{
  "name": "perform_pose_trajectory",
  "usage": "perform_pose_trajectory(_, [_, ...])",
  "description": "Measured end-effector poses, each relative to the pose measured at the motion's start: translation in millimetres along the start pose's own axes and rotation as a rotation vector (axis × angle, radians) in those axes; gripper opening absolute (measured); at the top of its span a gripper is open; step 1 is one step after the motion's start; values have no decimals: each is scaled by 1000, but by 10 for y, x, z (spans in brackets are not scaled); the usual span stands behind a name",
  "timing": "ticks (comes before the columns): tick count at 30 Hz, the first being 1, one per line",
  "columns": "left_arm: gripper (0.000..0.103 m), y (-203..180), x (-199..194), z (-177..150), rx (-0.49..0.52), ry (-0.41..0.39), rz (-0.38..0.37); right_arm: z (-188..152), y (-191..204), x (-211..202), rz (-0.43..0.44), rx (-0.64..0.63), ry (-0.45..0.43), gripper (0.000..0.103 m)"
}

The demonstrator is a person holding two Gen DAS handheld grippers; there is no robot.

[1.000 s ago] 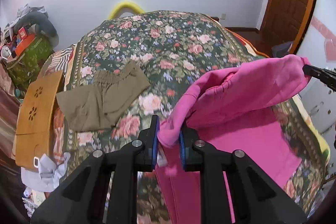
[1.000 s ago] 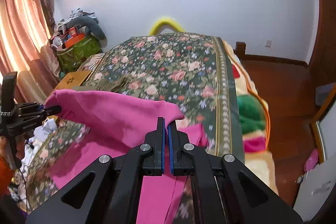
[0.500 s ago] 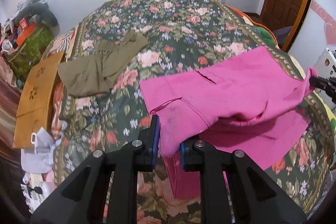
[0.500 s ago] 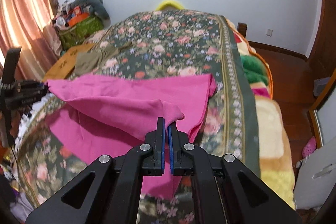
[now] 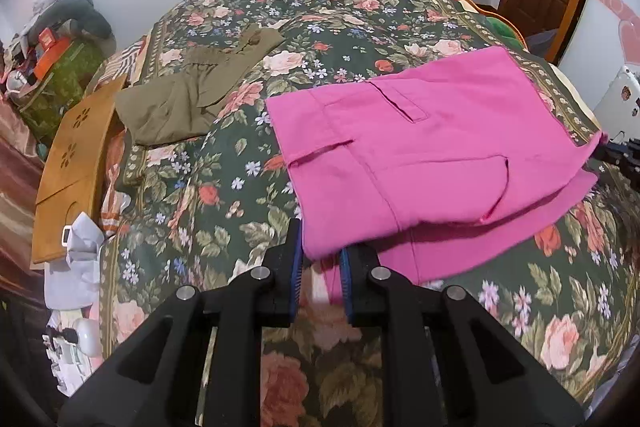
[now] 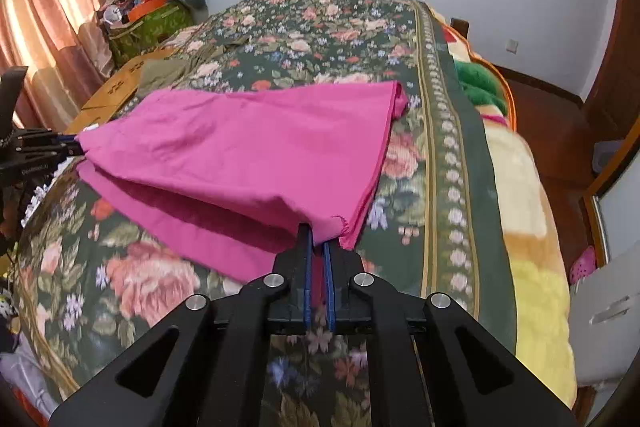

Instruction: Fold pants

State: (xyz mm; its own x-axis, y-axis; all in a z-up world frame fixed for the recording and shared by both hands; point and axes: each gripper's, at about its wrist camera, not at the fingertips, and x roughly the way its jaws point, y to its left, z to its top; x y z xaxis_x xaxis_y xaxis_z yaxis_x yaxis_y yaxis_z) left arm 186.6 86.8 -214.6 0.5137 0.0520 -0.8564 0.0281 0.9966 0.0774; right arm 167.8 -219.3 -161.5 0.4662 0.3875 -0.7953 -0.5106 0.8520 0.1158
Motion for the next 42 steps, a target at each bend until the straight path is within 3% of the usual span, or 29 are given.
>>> perform_pose_trajectory(5, [18,61,-115,-70,-20,8,-16,-108,-4,-73,-21,8,23,13])
perform_pose_trajectory(7, [20,74,-170,-84,-24,6,-14,-134,-12,-139,-22,16,14,24])
perform_pose_trajectory(11, [27,80,-353,-76,-14,-23,-12,-78,17,-319,-37,7,-31,30])
perform_pose_trajectory(13, [41,61,-459,-52,-9,-55,3,-7,62,-414,-35,-5,-63,38])
perform_pose_trajectory(16, [55,20,-610,2,-6,-106,1,112,192,-531,-16,-44,-116,46])
perform_pose_trajectory(17, [57,-5,-633,22,-2,-111,-4,146,241,-533,-8,-55,-123,47])
perform_pose_trajectory(21, [80,-142,-631,119,6,-110,-44,249,494,-426,52,-117,-128,53])
perform_pose_trajectory(24, [82,-265,-530,168,26,-82,-63,261,674,-220,95,-169,-88,53])
perform_pose_trajectory(29, [82,-456,-331,154,66,-25,-82,220,869,117,84,-263,-8,53])
perform_pose_trajectory(35, [82,-611,-135,130,109,26,-140,248,880,311,121,-264,23,51])
perform_pose_trajectory(39, [82,-676,-44,167,125,37,-131,290,884,350,165,-218,32,23])
perform_pose_trajectory(42, [81,-724,13,198,141,52,-185,300,884,348,188,-196,20,11])
